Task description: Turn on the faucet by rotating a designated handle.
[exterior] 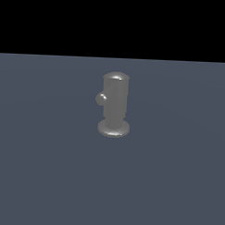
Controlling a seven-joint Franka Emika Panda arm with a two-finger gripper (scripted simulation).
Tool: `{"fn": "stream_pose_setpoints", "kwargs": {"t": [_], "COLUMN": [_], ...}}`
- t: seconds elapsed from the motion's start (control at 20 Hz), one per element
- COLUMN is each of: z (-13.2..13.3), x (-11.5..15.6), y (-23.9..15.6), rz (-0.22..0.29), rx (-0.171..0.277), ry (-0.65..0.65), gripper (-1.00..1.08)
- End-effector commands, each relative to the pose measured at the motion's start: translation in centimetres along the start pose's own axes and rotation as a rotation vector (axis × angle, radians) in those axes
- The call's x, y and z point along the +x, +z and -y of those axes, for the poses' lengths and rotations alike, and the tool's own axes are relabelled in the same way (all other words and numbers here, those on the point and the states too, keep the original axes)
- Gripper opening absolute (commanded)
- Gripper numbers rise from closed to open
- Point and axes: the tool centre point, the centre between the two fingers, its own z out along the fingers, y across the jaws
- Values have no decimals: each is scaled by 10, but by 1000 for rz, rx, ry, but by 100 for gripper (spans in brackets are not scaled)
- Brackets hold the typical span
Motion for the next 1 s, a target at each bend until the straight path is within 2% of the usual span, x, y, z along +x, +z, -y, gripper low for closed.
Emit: {"fn": "stream_pose_setpoints", "kwargs": {"t": [0.0,0.45,0.95], "z": [0,6,27], "x": [0,4,19], "y": [0,21,89], "rz": [0,1,5], "rx": [0,1,5], "ry": [0,11,47], "gripper": [-100,-100,-100]}}
